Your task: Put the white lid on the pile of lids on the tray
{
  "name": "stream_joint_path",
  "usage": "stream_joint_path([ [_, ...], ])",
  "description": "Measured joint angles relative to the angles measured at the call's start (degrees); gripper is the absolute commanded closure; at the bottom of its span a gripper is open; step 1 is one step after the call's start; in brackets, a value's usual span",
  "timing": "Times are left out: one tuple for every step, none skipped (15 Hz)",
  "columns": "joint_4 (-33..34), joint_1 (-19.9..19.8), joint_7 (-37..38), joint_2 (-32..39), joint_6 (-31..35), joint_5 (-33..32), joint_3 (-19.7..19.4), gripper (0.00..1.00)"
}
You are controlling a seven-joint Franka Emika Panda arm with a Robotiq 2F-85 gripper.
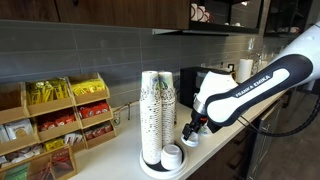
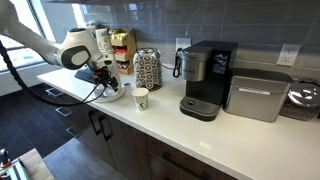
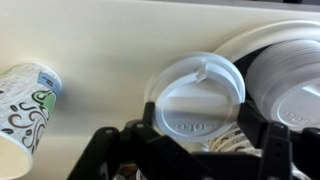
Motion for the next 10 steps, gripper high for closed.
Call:
stream_joint_path([
  [-0.05,0.32,-0.81,-0.22,0.0,0.56,0.02,0.16],
  [-0.1,0.59,-1.44,-0.42,0.0,1.1,0.04,0.17],
  [-0.12,0.82,-2.15,-0.61,-0.01,1.72,0.08,0.16],
  [-0.13,1.02,-2.76,-0.81,-0.02,2.23,0.11,0.17],
  [-0.14,1.22,-3.37,-0.98,-0.02,2.72,0.13,0.17],
  [-0.14,1.42,-3.9,-1.13,-0.03,3.2,0.14,0.17],
  [-0.14,1.63,-4.51,-1.26,-0.03,3.75,0.15,0.16],
  [-0.14,1.83,-5.13,-1.39,-0.04,4.23,0.15,0.16],
  [-0.14,1.99,-5.59,-1.53,-0.05,4.55,0.15,0.16],
  [-0.14,2.13,-5.93,-1.64,-0.05,4.75,0.16,0.17],
])
